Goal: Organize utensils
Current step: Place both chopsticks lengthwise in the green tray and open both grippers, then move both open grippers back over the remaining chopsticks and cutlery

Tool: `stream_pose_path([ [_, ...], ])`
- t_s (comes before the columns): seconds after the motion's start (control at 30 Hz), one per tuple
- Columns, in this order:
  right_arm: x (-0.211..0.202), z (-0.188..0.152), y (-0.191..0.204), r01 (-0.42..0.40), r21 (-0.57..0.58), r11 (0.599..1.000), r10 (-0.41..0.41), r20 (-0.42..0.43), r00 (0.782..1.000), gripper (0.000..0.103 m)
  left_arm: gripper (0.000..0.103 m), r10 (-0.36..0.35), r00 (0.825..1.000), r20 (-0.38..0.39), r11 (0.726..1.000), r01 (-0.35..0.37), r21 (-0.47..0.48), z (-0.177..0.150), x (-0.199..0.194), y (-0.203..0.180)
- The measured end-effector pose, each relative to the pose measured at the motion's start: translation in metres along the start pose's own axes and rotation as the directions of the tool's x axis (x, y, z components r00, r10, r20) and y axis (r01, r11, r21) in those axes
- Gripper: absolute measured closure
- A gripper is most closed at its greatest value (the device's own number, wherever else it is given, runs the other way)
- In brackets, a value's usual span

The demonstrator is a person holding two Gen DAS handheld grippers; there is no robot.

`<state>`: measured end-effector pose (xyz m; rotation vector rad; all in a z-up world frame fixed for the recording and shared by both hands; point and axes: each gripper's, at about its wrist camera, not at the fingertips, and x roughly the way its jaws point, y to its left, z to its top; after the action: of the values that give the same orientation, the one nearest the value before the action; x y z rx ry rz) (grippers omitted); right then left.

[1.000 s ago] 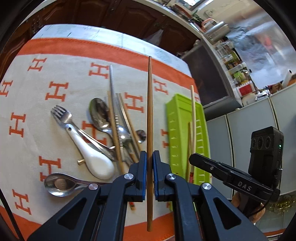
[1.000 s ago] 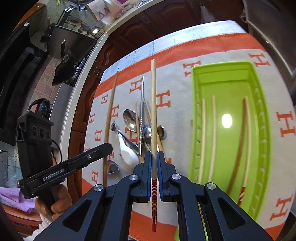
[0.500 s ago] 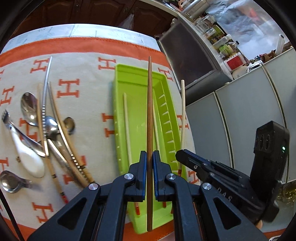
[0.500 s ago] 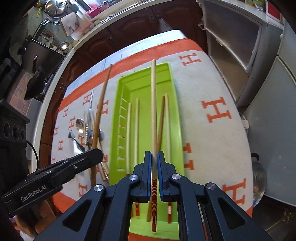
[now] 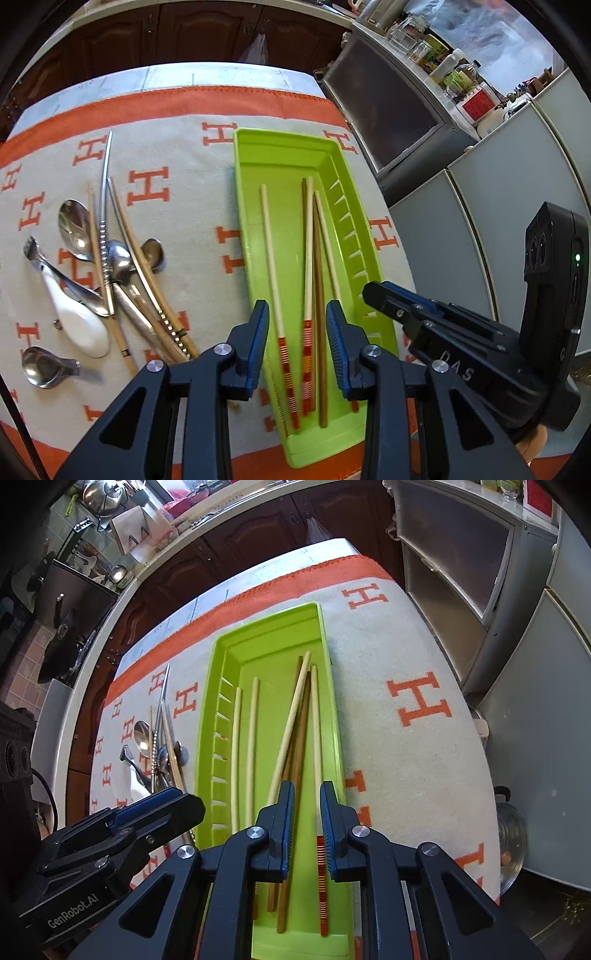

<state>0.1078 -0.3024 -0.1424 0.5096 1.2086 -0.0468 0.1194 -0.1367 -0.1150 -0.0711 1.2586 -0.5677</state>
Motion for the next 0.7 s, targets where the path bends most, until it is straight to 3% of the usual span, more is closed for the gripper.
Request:
stream_pose_path([
  [0.3,-0.016,-0.013,0.023,-0.027,-0.025,0.999,0.027,0.019,0.999,0.088,0.066,0.091,0.995,0.046,0.996,-0.092,0.009,-0.021,-0.024,0.024],
  [0.7,-0.029,-0.027,0.048,-0.008,-0.079,0.997,0.01,0.023,1.0,0.083,0.061,0.128,0.988,0.091,0.991,-0.124,-0.048,-0.043,-0.053,0.06],
])
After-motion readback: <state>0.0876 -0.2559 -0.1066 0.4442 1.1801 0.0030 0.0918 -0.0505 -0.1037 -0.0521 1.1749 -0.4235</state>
